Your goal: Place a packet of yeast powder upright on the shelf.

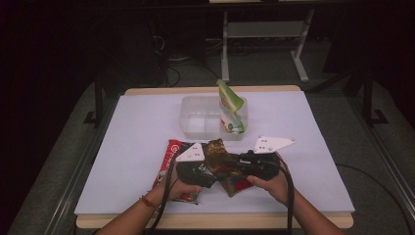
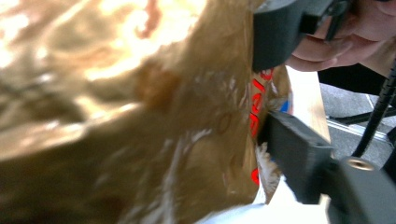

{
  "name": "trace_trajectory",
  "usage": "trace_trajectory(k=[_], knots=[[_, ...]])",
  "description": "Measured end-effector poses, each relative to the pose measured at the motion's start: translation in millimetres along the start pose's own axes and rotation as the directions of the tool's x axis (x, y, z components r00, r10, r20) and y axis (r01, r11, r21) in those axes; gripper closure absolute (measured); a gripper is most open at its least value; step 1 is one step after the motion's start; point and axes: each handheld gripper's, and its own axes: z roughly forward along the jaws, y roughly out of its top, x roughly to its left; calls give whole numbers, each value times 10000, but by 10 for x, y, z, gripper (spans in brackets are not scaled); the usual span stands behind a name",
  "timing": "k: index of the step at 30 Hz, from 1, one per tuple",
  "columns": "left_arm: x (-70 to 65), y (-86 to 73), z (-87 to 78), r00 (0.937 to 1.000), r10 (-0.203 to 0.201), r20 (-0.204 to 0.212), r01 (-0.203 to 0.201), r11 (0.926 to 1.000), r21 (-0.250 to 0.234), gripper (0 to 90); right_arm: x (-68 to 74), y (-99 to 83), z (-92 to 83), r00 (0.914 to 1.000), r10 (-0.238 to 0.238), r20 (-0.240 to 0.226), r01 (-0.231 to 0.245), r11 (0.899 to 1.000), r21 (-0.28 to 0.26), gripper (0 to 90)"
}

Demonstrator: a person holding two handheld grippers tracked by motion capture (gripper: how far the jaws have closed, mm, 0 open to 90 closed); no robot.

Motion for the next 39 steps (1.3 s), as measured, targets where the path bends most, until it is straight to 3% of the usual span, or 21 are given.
trace_trajectory(k=[3, 9, 13, 15, 19, 22, 26, 30, 35, 39], knots=[[24, 1, -25, 10000, -33, -82, 33, 10000, -49, 556, -6, 0, -5, 10000, -6, 98, 7, 10000, -48, 760], [-9, 11, -51, 9993, 232, -289, -235, 9997, -80, 665, -8, 5, -7, 9997, -27, 225, 28, 10000, -30, 691], [-20, 24, -75, 9975, 370, -609, -375, 9993, -73, 699, -12, 23, -49, 9988, -147, 463, 147, 9999, -2, 615], [1, 18, -90, 9970, 248, -739, -252, 9997, -51, 706, -17, 39, -74, 9971, -282, 709, 277, 9996, 73, 530], [53, 16, -146, 9949, 54, -1009, -67, 9999, -125, 713, -39, 41, -166, 9923, -532, 1117, 516, 9985, 168, 443], [88, 20, -192, 9933, -78, -1153, 45, 9996, -288, 716, -54, 27, -255, 9856, -871, 1451, 844, 9961, 244, 415], [121, 39, -266, 9916, -251, -1270, 180, 9982, -566, 718, -89, -42, -333, 9681, -1436, 2055, 1291, 9882, 824, 363], [139, 76, -357, 9887, -305, -1465, 182, 9963, -844, 720, -148, -136, -414, 9404, -1899, 2822, 1542, 9775, 1437, 319], [187, 108, -475, 9806, -483, -1898, 274, 9934, -1114, 724, -240, -289, -492, 9230, -1788, 3408, 1186, 9746, 1900, 260], [242, 142, -567, 9698, -807, -2302, 551, 9918, -1154, 725, -268, -421, -546, 9215, -1515, 3576, 795, 9749, 2081, 255]])
